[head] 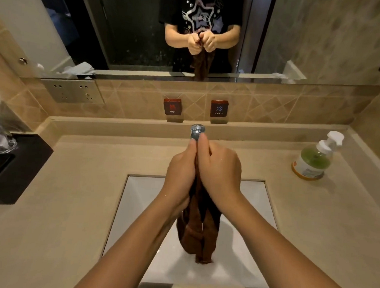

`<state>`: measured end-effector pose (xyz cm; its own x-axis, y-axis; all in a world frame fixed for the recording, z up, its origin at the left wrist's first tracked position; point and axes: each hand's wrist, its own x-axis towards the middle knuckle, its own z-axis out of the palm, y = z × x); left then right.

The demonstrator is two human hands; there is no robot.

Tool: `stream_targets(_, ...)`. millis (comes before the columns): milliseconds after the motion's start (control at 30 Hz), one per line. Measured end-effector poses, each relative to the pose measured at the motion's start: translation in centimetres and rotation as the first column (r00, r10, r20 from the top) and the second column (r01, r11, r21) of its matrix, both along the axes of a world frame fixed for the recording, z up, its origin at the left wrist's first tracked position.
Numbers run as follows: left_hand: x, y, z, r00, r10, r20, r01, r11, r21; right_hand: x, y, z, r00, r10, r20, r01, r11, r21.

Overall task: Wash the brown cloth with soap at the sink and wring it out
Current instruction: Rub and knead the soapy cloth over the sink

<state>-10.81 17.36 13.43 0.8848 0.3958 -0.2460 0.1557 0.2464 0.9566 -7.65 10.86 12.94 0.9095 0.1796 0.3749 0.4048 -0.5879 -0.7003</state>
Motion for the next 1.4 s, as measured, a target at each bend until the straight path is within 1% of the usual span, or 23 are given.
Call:
stream_targets(67,0.3,0.4,0.4,0.999,0.052,-0.017,-0.054,0.990,-0.128,-1.9,0.9,-0.5,0.988,0.048,0.148,-0.034,0.994,-0.100)
stream_targets(100,0.3,0.3,0.4,0.998,0.060,-0.023,-0.063,0.983,-0.174,-2.3,1.1,-0.3,0.984,0.044,0.174,-0.026,0.994,-0.106)
stream_targets(133,0.2,0.0,0.4,0.998,0.051,-0.025,-0.055,0.979,-0.195,-1.7,1.1,0.0,0.988,0.021,0.155,-0.008,0.996,-0.088)
stream_targets(233,-0.2,-0.8,0.3,1.000,-0.014,-0.016,0.011,0.984,-0.179,1.6,0.1,1.2,0.998,-0.045,-0.054,0.046,0.999,0.019)
stream_targets(267,-0.2,-0.8,0.4,1.000,-0.012,-0.016,0.009,0.986,-0.169,1.8,-0.2,1.0,0.997,-0.036,-0.075,0.039,0.998,0.044)
stream_targets(400,0.6,0.8,0.8,0.996,0.084,-0.028,-0.088,0.966,-0.244,-2.6,0.9,-0.5,0.990,0.107,0.087,-0.100,0.992,-0.080)
stream_targets(467,0.7,0.8,0.5,0.999,0.045,-0.023,-0.049,0.972,-0.232,-2.1,1.1,-0.1,0.989,0.054,0.138,-0.047,0.997,-0.053)
stream_targets(533,0.1,0.2,0.1,0.999,-0.054,0.009,0.054,0.959,-0.278,1.0,0.7,0.4,0.999,-0.043,-0.012,0.043,0.999,-0.010)
stream_targets(600,-0.4,-0.3,-0.2,0.988,-0.153,0.028,0.152,0.916,-0.372,3.5,-0.2,0.7,0.970,0.062,-0.234,-0.039,0.994,0.103)
stream_targets(667,-0.3,0.3,0.0,0.971,-0.234,0.058,0.235,0.866,-0.441,3.9,-0.8,0.3,0.917,0.208,-0.341,-0.126,0.960,0.248)
stream_targets(733,-0.1,1.3,0.3,0.946,-0.308,0.105,0.318,0.809,-0.495,3.3,-1.4,0.5,0.861,0.264,-0.435,-0.149,0.948,0.280)
stream_targets(767,0.0,1.8,0.3,0.936,-0.332,0.116,0.343,0.790,-0.508,3.2,-1.8,0.5,0.814,0.306,-0.494,-0.162,0.936,0.313)
stream_targets(833,0.2,2.6,0.2,0.918,-0.376,0.124,0.384,0.767,-0.513,3.4,-2.9,0.7,0.656,0.458,-0.600,-0.239,0.880,0.410)
stream_targets(900,0.0,3.0,0.2,0.886,-0.438,0.154,0.454,0.747,-0.486,3.6,-3.9,0.9,0.570,0.544,-0.616,-0.342,0.839,0.423)
stream_targets(1000,-0.4,4.2,0.1,0.835,-0.526,0.164,0.545,0.750,-0.374,3.9,-5.1,1.4,0.608,0.564,-0.559,-0.409,0.826,0.388)
stream_targets(1033,-0.6,4.9,0.0,0.827,-0.542,0.147,0.560,0.771,-0.304,4.0,-5.4,1.8,0.630,0.566,-0.531,-0.391,0.822,0.414)
stream_targets(1100,-0.6,6.7,-0.8,0.802,-0.591,0.092,0.597,0.799,-0.071,4.2,-6.1,2.2,0.634,0.601,-0.486,-0.364,0.787,0.499)
stream_targets(1133,-0.6,7.7,-1.2,0.778,-0.626,0.047,0.623,0.779,0.069,4.3,-6.4,2.2,0.627,0.623,-0.468,-0.356,0.764,0.539)
stream_targets(1167,-0.7,8.6,-1.7,0.743,-0.669,-0.005,0.662,0.734,0.154,4.3,-6.5,2.2,0.619,0.641,-0.454,-0.343,0.740,0.578)
stream_targets(1233,-1.1,10.1,-2.8,0.669,-0.738,-0.088,0.741,0.651,0.165,4.4,-6.7,2.5,0.620,0.658,-0.428,-0.293,0.700,0.651)
stream_targets(1267,-1.4,10.5,-3.4,0.657,-0.748,-0.091,0.752,0.642,0.149,4.5,-6.8,2.6,0.630,0.655,-0.417,-0.265,0.686,0.678)
stream_targets(1333,-1.8,10.7,-4.5,0.706,-0.706,-0.059,0.707,0.697,0.123,4.8,-7.0,2.9,0.666,0.636,-0.390,-0.231,0.673,0.703)
stream_targets(1400,-1.9,10.5,-5.4,0.797,-0.604,0.012,0.603,0.796,0.046,4.9,-7.2,2.9,0.725,0.574,-0.381,-0.211,0.712,0.670)
